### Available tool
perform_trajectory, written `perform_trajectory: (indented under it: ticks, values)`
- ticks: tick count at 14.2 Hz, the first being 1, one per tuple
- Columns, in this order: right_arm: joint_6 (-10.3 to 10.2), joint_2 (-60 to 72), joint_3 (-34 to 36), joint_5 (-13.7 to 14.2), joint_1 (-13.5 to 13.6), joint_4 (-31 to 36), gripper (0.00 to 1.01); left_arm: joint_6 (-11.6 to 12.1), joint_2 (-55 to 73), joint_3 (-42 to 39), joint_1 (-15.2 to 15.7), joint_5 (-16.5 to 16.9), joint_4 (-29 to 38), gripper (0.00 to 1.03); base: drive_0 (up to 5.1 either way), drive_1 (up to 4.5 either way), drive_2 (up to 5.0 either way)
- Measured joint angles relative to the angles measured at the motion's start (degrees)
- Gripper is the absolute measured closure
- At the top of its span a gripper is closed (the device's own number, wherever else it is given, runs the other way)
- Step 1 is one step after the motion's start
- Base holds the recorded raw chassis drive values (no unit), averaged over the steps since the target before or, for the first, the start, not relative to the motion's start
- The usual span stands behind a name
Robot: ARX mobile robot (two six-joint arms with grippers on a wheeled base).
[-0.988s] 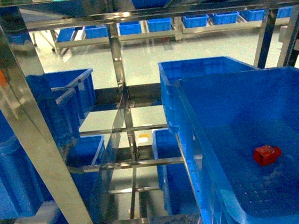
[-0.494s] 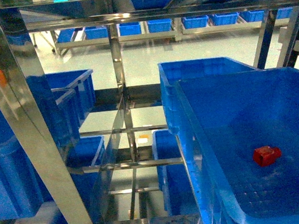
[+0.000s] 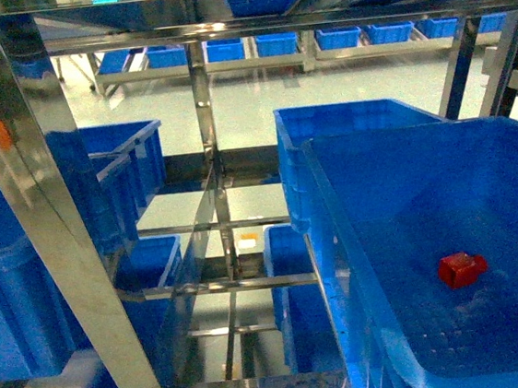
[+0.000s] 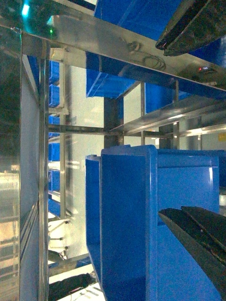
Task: Pick red block from blue box to shelf
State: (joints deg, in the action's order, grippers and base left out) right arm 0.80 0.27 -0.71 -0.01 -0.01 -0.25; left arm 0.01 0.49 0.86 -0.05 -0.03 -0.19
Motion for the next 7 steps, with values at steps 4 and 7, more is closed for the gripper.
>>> perform_trajectory:
  ticks: [4, 7]
  values:
    - [0.0, 0.0, 0.0, 0.0, 0.0, 0.0, 0.03, 0.0, 0.0, 0.0, 0.0, 0.0, 0.0, 0.05, 0.0, 0.0, 0.0]
    - [0.0, 0.0, 0.0, 0.0, 0.0, 0.0, 0.03, 0.0, 0.0, 0.0, 0.0, 0.0, 0.0, 0.05, 0.0, 0.0, 0.0]
